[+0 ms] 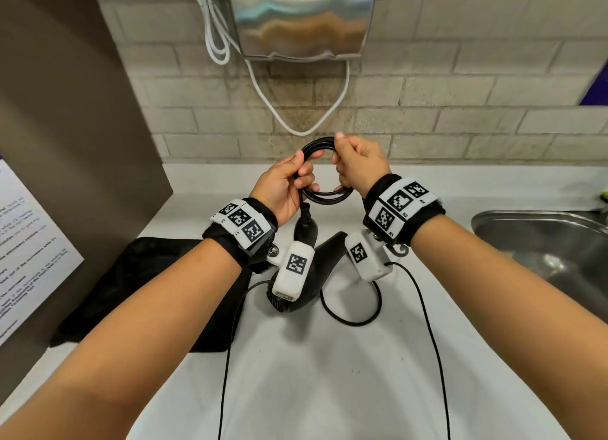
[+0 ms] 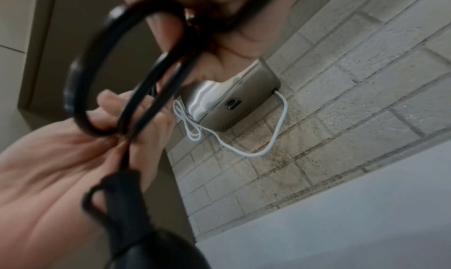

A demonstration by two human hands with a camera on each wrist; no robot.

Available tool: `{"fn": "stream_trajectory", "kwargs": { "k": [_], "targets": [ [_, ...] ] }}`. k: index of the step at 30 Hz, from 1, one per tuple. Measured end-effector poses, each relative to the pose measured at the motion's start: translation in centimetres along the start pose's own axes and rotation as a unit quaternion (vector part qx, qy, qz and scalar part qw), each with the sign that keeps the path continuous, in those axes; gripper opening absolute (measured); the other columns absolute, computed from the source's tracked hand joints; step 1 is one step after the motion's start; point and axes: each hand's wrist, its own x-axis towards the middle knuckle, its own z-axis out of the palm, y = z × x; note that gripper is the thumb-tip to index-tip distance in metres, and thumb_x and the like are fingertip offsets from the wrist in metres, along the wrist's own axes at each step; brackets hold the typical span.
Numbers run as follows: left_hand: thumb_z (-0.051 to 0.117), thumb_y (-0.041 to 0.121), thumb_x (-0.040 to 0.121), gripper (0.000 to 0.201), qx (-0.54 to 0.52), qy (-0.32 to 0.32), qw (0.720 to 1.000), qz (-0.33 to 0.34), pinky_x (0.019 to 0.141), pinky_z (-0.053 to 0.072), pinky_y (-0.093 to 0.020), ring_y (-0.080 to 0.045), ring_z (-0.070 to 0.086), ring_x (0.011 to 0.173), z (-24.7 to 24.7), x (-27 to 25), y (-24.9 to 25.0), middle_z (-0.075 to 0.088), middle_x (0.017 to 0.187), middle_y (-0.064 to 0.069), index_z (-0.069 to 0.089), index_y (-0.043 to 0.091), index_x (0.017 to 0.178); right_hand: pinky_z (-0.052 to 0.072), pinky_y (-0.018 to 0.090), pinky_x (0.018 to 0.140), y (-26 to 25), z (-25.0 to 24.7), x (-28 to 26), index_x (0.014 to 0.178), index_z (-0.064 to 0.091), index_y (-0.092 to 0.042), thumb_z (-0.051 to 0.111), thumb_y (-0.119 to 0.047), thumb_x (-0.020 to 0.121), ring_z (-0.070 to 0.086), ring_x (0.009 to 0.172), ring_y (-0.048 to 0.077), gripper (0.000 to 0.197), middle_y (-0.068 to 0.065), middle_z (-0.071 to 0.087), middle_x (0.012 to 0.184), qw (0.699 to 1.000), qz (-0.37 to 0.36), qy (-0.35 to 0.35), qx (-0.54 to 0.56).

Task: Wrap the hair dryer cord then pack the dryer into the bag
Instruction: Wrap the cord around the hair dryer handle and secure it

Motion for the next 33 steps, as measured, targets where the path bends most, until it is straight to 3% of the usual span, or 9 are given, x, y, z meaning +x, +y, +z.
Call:
{"fn": "stream_trajectory", "kwargs": {
  "k": [6, 11, 15, 18, 20, 23, 28, 31, 33],
  "targets": [
    [0.03, 0.02, 0.102, 0.027, -0.035, 0.051, 0.998, 0.002, 0.037, 0.027, -0.013, -0.003, 0.029, 0.035, -0.7, 0.4, 0.2, 0.045, 0.051, 0.008, 0.044, 0.012, 0.08, 0.046, 0.021, 0.052, 1.5, 0.5, -1.8, 0.077, 0.048, -0.019, 0.043, -0.017, 0.096, 0.051, 0.049, 0.004, 0.02, -0.001, 0.05, 0.06, 0.999, -0.027, -0.03, -0.033],
    [0.032, 0.021, 0.101, 0.031, -0.022, 0.057, 0.998, -0.006, 0.037, 0.026, -0.013, -0.002, 0.028, 0.036, -0.2, -0.1, 0.0, 0.045, 0.053, 0.007, 0.035, 0.015, 0.071, 0.04, 0.013, 0.047, 1.8, 0.7, -2.1, 0.091, 0.047, -0.009, 0.035, -0.021, 0.098, 0.048, 0.052, 0.013, 0.019, 0.0, 0.05, 0.059, 0.981, -0.05, 0.015, -0.189],
    [0.03, 0.027, 0.102, 0.03, -0.039, 0.056, 0.998, -0.015, 0.038, 0.032, -0.014, -0.002, 0.03, 0.035, 0.1, -0.3, -0.4, 0.042, 0.05, 0.007, 0.042, 0.013, 0.078, 0.041, 0.036, 0.065, 1.8, 0.6, -1.7, 0.087, 0.045, -0.008, 0.032, -0.022, 0.099, 0.05, 0.068, 0.025, 0.023, 0.014, 0.052, 0.071, 0.97, -0.064, 0.041, -0.231],
    [0.024, 0.036, 0.101, 0.044, -0.032, 0.024, 0.998, -0.044, 0.052, 0.048, -0.02, -0.005, 0.042, 0.041, 0.2, -0.7, -0.4, 0.042, 0.046, 0.008, 0.056, 0.007, 0.094, 0.03, 0.027, 0.062, 1.5, 0.3, -1.5, 0.094, 0.051, 0.0, 0.031, -0.021, 0.099, 0.047, 0.07, 0.023, 0.029, 0.01, 0.05, 0.07, 0.964, -0.073, 0.046, -0.253],
    [0.023, 0.037, 0.101, 0.047, -0.026, 0.012, 0.998, -0.051, 0.065, 0.053, -0.026, -0.009, 0.051, 0.047, 0.2, -1.1, -0.4, 0.042, 0.045, 0.007, 0.058, 0.006, 0.093, 0.026, 0.024, 0.06, 1.2, 0.2, -1.4, 0.092, 0.049, -0.003, 0.031, -0.02, 0.099, 0.046, 0.07, 0.022, 0.026, 0.001, 0.044, 0.062, 0.962, -0.078, 0.049, -0.255],
    [0.025, 0.028, 0.102, 0.038, -0.02, 0.003, 0.999, -0.044, 0.071, 0.054, -0.026, -0.005, 0.043, 0.041, -0.1, -1.2, -0.6, 0.038, 0.044, 0.009, 0.057, 0.008, 0.094, 0.033, 0.029, 0.062, 1.2, 0.1, -1.4, 0.089, 0.047, -0.004, 0.032, -0.021, 0.099, 0.049, 0.069, 0.024, 0.025, 0.003, 0.046, 0.06, 0.962, -0.076, 0.034, -0.261],
    [0.027, 0.023, 0.102, 0.026, 0.0, 0.049, 0.999, -0.013, 0.055, 0.051, -0.023, -0.003, 0.029, 0.035, 0.0, -0.9, -1.0, 0.033, 0.045, 0.01, 0.048, 0.009, 0.098, 0.045, 0.039, 0.069, 1.6, 0.1, -1.8, 0.102, 0.051, 0.002, 0.033, -0.021, 0.099, 0.056, 0.071, 0.03, 0.029, 0.014, 0.055, 0.072, 0.961, -0.085, 0.019, -0.261],
    [0.029, 0.021, 0.102, 0.024, 0.014, 0.086, 0.996, 0.009, 0.049, 0.046, -0.021, -0.003, 0.026, 0.033, 0.3, -0.8, -1.0, 0.031, 0.042, 0.01, 0.044, 0.011, 0.087, 0.047, 0.042, 0.072, 1.5, 0.1, -1.6, 0.1, 0.053, 0.004, 0.032, -0.022, 0.099, 0.055, 0.073, 0.031, 0.033, 0.016, 0.055, 0.075, 0.957, -0.075, 0.007, -0.28],
    [0.029, 0.021, 0.102, 0.024, 0.014, 0.091, 0.996, 0.01, 0.048, 0.044, -0.021, -0.003, 0.026, 0.032, 0.3, -0.7, -0.8, 0.031, 0.04, 0.011, 0.047, 0.008, 0.094, 0.048, 0.046, 0.069, 1.5, -0.1, -1.6, 0.095, 0.05, 0.002, 0.031, -0.023, 0.098, 0.057, 0.071, 0.035, 0.032, 0.018, 0.054, 0.075, 0.956, -0.072, -0.01, -0.285]
  ]
}}
